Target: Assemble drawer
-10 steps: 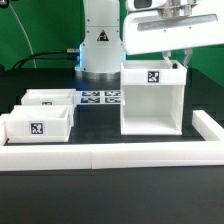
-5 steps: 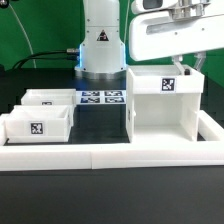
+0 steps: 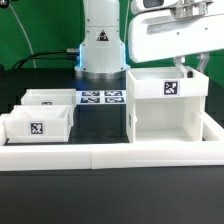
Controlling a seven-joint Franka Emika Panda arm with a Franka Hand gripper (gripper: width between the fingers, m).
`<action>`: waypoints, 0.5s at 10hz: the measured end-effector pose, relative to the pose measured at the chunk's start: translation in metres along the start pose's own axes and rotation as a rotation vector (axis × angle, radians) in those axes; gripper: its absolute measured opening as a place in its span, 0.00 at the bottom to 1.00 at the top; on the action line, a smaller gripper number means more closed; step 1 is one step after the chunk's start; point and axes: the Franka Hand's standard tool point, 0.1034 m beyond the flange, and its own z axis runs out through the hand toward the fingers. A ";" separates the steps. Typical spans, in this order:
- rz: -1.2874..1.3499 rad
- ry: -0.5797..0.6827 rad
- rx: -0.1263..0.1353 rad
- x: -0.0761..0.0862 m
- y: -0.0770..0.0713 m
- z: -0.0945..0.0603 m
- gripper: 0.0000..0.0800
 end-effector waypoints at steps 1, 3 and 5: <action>0.015 0.001 0.001 0.000 0.000 0.000 0.06; 0.097 0.005 0.002 0.001 -0.001 -0.001 0.06; 0.189 0.014 0.006 0.003 -0.002 -0.002 0.06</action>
Offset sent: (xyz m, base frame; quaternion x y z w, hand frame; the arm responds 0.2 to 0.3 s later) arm 0.0000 0.0000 0.0000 0.0000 0.0000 0.1938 0.9810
